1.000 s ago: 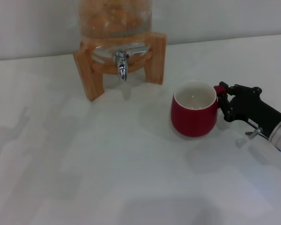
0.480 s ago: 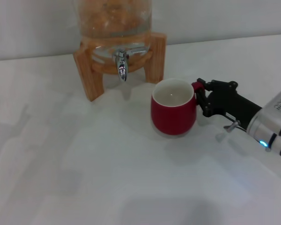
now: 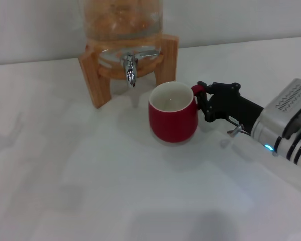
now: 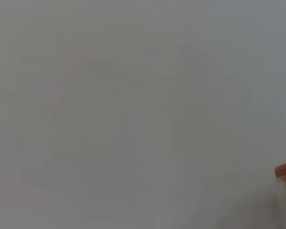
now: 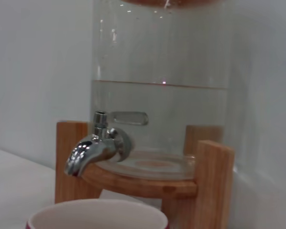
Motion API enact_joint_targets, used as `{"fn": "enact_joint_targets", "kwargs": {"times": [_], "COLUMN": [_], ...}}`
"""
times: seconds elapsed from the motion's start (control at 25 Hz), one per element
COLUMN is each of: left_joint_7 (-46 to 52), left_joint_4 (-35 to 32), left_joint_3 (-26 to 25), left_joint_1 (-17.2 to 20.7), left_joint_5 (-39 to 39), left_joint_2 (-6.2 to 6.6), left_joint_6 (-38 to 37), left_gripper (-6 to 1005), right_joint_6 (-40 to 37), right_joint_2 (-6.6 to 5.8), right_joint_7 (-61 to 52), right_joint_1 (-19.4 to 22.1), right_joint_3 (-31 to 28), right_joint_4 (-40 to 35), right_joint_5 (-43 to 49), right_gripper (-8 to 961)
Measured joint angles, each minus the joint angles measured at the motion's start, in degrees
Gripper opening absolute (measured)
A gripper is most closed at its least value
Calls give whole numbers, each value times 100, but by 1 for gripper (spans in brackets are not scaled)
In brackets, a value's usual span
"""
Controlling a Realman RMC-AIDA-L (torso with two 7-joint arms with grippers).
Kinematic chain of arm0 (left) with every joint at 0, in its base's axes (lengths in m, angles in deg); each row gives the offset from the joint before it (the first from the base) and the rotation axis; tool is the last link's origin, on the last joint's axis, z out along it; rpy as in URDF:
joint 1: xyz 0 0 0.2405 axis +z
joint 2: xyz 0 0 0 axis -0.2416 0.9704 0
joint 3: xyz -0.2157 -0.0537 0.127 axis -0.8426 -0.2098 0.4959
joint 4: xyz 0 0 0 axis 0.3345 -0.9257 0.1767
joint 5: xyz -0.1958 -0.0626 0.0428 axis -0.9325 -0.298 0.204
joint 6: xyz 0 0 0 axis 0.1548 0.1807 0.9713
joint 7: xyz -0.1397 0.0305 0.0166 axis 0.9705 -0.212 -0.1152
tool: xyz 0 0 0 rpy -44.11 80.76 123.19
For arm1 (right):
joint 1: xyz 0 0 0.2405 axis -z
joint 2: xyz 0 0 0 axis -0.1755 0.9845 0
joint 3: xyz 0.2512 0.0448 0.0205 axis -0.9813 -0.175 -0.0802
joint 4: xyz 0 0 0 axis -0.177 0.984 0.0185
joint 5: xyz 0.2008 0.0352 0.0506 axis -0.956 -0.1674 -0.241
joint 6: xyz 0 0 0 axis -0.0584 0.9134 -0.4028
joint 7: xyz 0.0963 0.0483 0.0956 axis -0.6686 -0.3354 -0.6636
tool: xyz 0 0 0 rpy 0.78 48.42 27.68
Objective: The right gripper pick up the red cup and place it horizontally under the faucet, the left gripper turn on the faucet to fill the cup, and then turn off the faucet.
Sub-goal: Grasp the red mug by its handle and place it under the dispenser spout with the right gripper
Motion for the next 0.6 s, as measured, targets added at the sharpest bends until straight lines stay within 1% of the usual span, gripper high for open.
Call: {"fn": "enact_joint_targets", "kwargs": {"times": [0.16, 0.32, 0.6], "left_joint_7": [-2, -4, -5], "left_joint_4": [-36, -39, -110], "left_joint_3": [-3, -2, -2], "left_joint_1": [79, 92, 118], "left_joint_5": [-153, -176, -178], "left_joint_2": [2, 2, 10], "left_joint_6": [-16, -19, -19], "left_gripper": [845, 846, 846], "right_joint_6": [156, 319, 463], "right_joint_2": [9, 32, 39], "right_joint_7": [0, 0, 0], "right_joint_1": [-75, -230, -367], "right_joint_3": [24, 88, 152], "right_joint_4": [-79, -111, -177], "right_joint_5": [4, 9, 9], "right_gripper": [116, 116, 115]}}
